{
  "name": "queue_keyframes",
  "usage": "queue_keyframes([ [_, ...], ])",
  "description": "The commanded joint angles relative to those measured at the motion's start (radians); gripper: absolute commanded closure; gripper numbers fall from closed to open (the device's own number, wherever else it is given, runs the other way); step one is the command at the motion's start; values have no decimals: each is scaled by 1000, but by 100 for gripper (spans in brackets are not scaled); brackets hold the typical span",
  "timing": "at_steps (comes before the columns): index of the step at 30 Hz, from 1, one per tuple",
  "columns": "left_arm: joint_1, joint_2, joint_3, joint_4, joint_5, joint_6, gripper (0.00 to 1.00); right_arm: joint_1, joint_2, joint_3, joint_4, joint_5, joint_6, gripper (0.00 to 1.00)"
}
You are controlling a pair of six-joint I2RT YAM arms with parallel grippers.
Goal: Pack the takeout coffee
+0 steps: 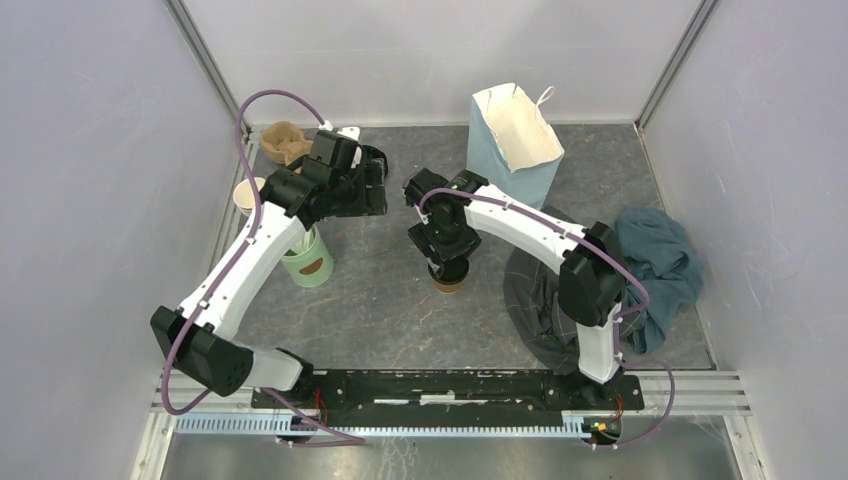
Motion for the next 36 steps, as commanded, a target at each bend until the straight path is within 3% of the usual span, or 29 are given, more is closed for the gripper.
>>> queue_keyframes([
  [1,-4,4,42,3,-17,42,9,2,14,2,22,12,-7,30],
  [12,-4,8,56,-5,-19,38,8,1,-7,61,-5,5,-9,15],
  [20,16,-12,66,-33,1,-4,6,-7,-70,47,5,-16,-14,10],
  [23,42,-34,59,-46,47,-37,6,-27,-165,-28,44,-36,-16,11],
  [27,54,-51,22,-18,214,-74,7,-89,-345,-228,195,-171,-24,12],
  [29,54,-55,-26,34,355,-105,10,-140,-439,-362,294,-255,-27,14],
  [33,29,-9,-170,194,645,-228,27,-246,-558,-614,556,-458,0,19],
  [36,-15,28,-258,257,679,-296,43,-279,-573,-691,690,-524,35,20],
])
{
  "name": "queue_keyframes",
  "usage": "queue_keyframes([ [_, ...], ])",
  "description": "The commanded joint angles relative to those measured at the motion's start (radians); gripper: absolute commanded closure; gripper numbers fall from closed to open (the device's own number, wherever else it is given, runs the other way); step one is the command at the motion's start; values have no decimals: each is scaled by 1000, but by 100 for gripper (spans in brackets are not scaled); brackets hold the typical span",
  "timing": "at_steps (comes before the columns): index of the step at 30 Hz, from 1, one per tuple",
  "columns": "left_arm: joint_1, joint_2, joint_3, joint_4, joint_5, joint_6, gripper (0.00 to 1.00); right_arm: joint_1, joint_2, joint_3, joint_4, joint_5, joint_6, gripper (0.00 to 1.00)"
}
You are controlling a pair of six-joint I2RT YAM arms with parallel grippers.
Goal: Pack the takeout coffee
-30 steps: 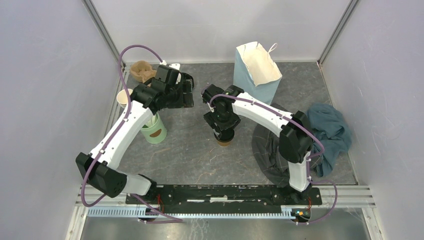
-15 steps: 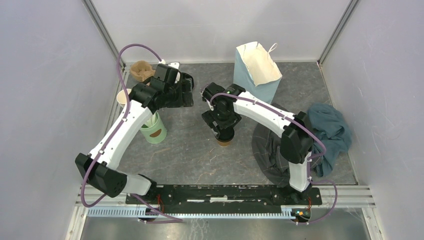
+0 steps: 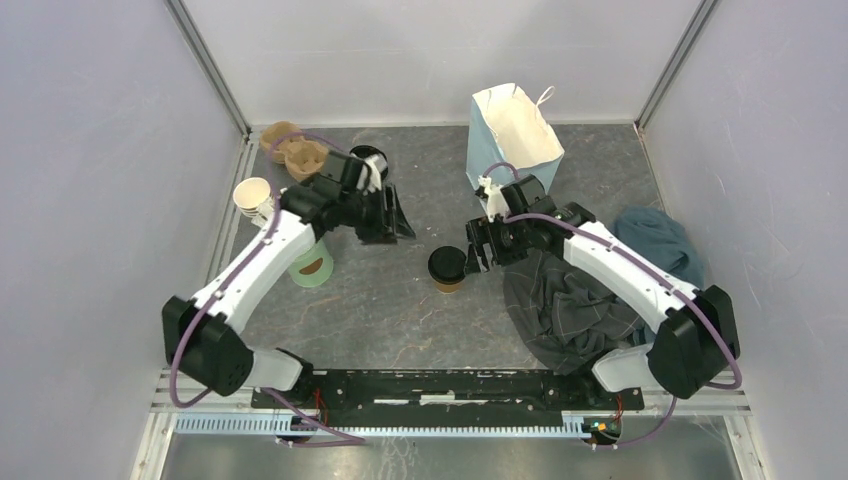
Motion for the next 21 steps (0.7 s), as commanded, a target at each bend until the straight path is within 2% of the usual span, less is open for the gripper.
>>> queue_keyframes([
  [1,-56,52,-124,150,177,-157,46,-27,0,-109,322,-192,49,20],
  [3,-56,65,-171,192,174,-179,48,-30,17,-116,371,-226,66,21],
  [9,-59,127,-219,299,234,-225,58,-44,43,-111,394,-181,55,30],
  [13,-59,151,-224,328,202,-243,61,-48,49,-130,411,-191,43,34],
  [17,-60,191,-211,336,182,-238,70,-54,59,-131,404,-185,21,34],
  [21,-60,226,-185,321,164,-230,72,-64,82,-130,407,-205,12,34],
])
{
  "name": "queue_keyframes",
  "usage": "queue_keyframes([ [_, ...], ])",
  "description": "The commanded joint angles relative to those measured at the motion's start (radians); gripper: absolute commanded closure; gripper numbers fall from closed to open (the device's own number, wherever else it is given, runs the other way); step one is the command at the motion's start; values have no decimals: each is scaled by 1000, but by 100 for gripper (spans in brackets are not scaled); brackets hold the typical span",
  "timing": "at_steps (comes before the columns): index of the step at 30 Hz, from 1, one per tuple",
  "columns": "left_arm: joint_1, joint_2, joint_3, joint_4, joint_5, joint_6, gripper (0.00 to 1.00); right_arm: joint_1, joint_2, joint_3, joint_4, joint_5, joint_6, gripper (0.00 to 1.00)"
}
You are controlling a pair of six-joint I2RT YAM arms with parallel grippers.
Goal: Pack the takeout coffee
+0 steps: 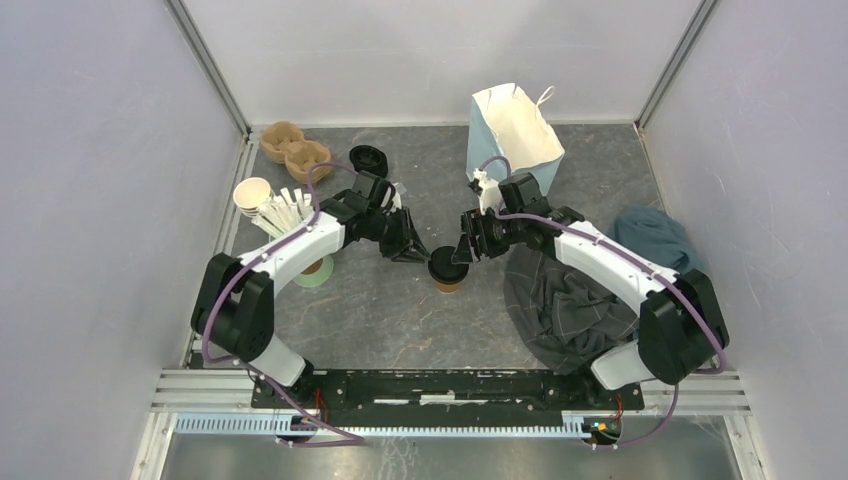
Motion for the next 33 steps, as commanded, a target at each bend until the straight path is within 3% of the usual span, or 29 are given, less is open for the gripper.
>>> queue_keyframes([
  [1,0,33,42,18,-20,-19,72,-10,24,-2,46,-40,-27,35],
  [10,0,66,48,5,-19,-3,71,-13,63,-5,55,-68,-38,45],
  [18,1,106,43,-37,-47,35,76,-13,89,-37,81,-48,-40,53],
  [33,-59,60,-85,-94,-116,134,78,-14,78,-161,110,-8,-54,50],
])
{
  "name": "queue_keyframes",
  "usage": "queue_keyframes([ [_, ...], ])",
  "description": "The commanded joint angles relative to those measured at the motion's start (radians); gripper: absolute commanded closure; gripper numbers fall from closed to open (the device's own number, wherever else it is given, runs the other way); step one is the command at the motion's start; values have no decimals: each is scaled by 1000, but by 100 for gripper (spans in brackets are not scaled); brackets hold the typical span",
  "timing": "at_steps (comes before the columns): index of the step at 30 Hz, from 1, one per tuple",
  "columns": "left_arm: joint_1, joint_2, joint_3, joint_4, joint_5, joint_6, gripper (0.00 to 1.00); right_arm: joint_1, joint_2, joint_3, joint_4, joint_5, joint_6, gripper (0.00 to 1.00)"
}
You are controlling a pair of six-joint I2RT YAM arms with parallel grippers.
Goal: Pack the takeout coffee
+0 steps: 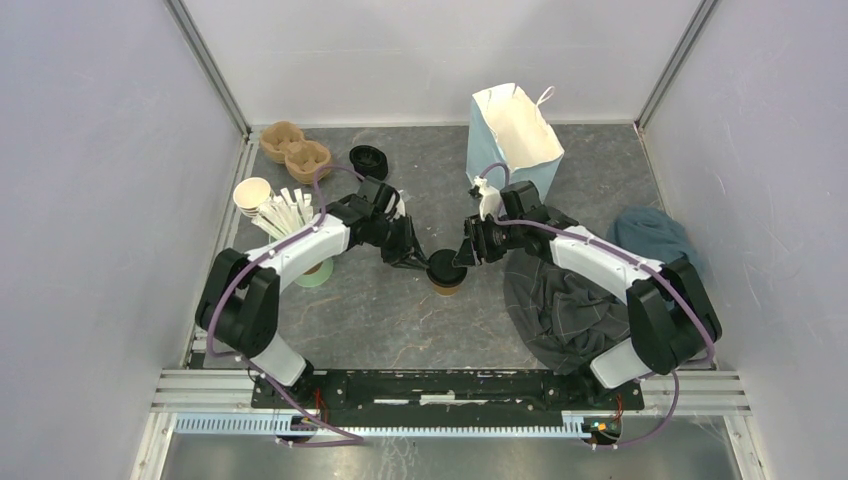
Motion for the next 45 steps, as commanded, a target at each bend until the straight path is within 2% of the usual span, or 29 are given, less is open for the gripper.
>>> queue_keyframes([
  [1,-52,0,-88,-91,-108,91,78,8,11,-86,-38,75,-36,50],
  [7,-84,-15,-171,-92,-219,99,80,9,13,-127,-34,121,-45,50],
  [14,-85,57,-209,-64,-318,36,81,8,47,-182,-13,168,-53,50],
  [23,-89,40,-364,-79,-365,21,81,8,51,-261,2,213,-77,50],
  [27,-90,105,-343,-26,-387,24,80,1,82,-292,20,250,-101,49],
  [30,-89,84,-295,-28,-369,35,80,2,83,-249,-37,178,-162,49],
  [33,-90,-41,-240,-46,-331,36,72,3,11,-174,-92,99,-170,43],
  [36,-90,-126,-167,-76,-297,41,58,4,-18,-91,-131,46,-156,38],
  [45,-88,-215,-26,-185,-269,91,40,4,-11,34,-163,-44,-148,32],
])
